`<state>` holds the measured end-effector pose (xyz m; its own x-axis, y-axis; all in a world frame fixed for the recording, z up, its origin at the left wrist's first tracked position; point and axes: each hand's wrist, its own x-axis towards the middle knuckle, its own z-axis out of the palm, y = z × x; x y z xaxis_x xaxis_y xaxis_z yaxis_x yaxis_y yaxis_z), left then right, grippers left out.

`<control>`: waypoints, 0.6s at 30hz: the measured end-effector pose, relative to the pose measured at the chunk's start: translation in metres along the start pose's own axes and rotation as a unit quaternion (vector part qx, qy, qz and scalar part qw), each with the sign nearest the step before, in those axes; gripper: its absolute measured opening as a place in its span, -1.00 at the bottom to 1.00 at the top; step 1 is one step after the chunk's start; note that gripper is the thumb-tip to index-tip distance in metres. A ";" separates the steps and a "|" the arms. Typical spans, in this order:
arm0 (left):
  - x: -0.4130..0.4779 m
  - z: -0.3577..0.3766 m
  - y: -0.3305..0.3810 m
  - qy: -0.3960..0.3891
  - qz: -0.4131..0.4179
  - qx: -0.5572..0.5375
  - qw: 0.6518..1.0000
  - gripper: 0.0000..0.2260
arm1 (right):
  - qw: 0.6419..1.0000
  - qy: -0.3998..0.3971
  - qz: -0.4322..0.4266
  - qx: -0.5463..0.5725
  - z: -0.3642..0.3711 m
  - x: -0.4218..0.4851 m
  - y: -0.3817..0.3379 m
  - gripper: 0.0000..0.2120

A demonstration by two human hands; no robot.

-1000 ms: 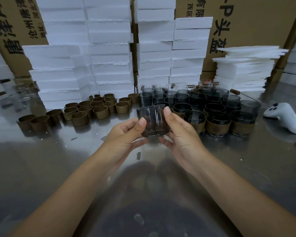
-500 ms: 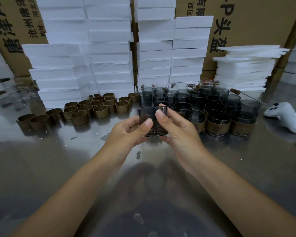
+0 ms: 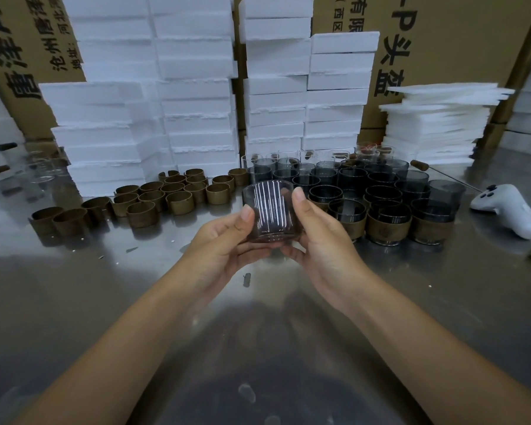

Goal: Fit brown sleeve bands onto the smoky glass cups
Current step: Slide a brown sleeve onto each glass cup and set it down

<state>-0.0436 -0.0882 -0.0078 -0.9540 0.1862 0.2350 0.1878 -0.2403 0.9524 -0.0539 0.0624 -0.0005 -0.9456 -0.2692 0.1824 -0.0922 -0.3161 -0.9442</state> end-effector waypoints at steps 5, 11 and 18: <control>0.001 0.001 -0.001 0.024 -0.005 0.034 0.999 -0.49 | 0.998 0.017 0.033 -0.044 -0.002 0.002 -0.001 -0.53; 0.003 -0.002 -0.004 0.029 -0.010 0.137 0.990 -0.52 | 0.992 0.053 0.110 -0.032 0.001 0.006 0.004 -0.46; 0.003 -0.006 -0.010 -0.011 -0.013 0.178 0.984 -0.48 | 0.984 0.065 0.163 -0.005 -0.003 0.007 0.004 -0.41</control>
<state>-0.0494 -0.0909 -0.0175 -0.9552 0.2086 0.2100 0.2369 0.1136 0.9649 -0.0619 0.0616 -0.0037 -0.9574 -0.2357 -0.1668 0.2204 -0.2232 -0.9495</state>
